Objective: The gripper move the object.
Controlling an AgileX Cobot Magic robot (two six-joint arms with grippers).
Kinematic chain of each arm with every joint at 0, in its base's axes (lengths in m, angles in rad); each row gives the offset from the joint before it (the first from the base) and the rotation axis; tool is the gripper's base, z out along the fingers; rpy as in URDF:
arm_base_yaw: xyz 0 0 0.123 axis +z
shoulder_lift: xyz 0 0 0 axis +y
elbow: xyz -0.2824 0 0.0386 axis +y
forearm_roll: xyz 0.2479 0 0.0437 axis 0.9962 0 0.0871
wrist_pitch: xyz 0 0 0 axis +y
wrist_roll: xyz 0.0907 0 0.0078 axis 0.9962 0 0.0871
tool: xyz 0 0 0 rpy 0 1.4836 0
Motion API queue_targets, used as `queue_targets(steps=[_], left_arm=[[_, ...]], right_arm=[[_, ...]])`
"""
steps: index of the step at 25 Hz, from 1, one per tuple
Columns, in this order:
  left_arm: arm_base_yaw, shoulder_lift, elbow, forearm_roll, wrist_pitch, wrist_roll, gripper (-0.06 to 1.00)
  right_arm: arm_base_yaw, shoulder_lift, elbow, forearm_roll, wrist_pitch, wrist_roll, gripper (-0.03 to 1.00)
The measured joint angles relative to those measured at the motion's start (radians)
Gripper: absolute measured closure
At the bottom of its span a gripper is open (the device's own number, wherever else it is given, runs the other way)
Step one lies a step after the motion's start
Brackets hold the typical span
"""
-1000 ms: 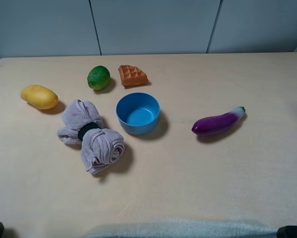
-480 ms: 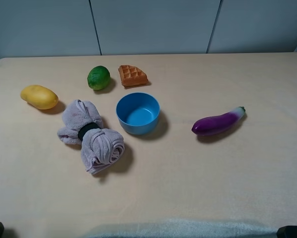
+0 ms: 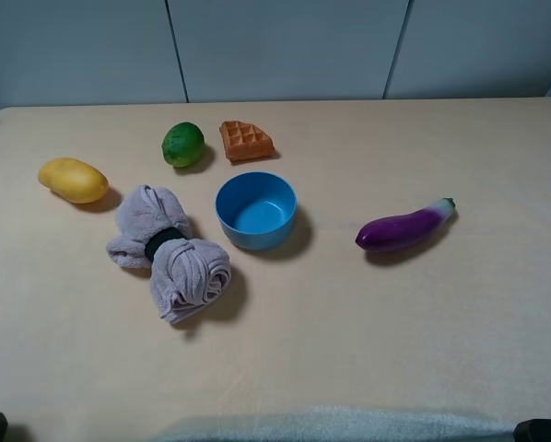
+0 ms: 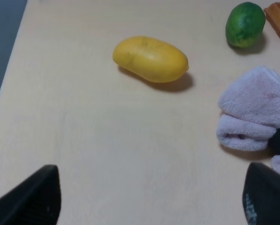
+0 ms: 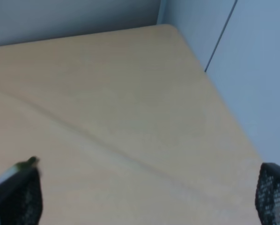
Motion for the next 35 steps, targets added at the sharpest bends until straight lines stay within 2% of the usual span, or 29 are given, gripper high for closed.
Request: queue_targets(steps=[12, 26, 35], left_arm=[[0.000, 0.000, 0.000, 0.000, 0.000, 0.000, 0.10], [0.000, 0.000, 0.000, 0.000, 0.000, 0.000, 0.10], [0.000, 0.000, 0.000, 0.000, 0.000, 0.000, 0.10]], right_arm=[[0.000, -0.241, 0.158, 0.036, 0.059, -0.022, 0.27], [0.003, -0.449, 0.182, 0.055, 0.116, -0.119, 0.27], [0.066, -0.449, 0.186, 0.059, 0.126, -0.124, 0.27]])
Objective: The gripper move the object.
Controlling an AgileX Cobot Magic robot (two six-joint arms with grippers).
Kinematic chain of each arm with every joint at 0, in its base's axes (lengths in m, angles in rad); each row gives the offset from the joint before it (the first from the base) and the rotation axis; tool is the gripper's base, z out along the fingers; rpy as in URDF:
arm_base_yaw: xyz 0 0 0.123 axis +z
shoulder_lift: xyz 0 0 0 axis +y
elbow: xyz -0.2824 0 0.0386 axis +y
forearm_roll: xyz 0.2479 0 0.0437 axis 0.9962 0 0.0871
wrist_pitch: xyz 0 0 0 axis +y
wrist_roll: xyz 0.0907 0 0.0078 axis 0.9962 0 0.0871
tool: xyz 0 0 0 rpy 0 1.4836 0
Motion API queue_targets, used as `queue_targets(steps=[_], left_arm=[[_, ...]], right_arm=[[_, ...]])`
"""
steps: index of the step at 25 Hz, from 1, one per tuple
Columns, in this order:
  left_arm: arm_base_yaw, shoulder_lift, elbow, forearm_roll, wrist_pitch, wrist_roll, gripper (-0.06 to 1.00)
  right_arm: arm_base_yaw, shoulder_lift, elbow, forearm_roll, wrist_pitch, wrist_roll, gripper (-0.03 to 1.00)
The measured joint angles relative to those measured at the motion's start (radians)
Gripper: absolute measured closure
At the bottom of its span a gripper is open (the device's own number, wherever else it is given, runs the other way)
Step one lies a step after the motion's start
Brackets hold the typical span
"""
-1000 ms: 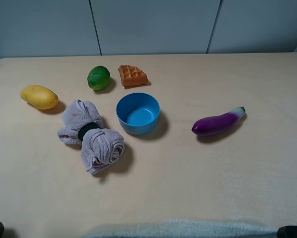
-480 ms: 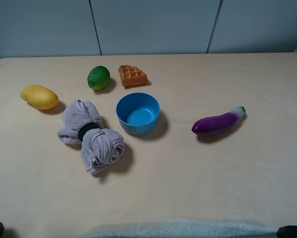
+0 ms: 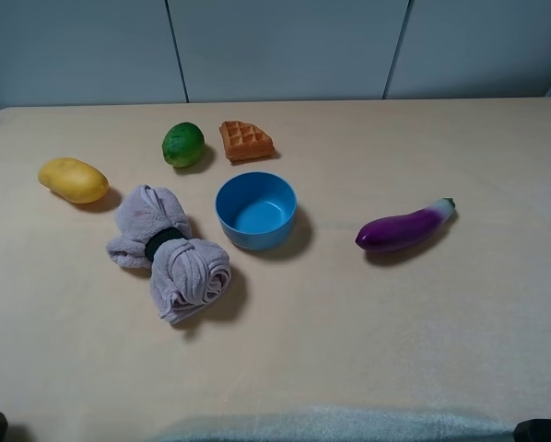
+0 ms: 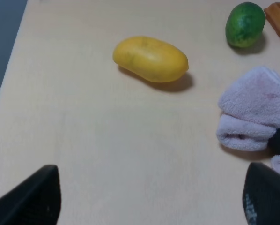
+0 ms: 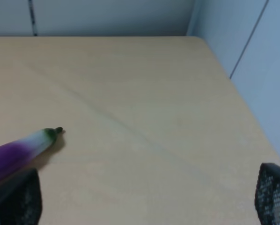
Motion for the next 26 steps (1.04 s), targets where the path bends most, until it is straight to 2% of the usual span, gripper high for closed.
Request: queue_targets(steps=[26], left_arm=[[0.000, 0.000, 0.000, 0.000, 0.000, 0.000, 0.10]], right_arm=[[0.000, 0.000, 0.000, 0.000, 0.001, 0.000, 0.27]])
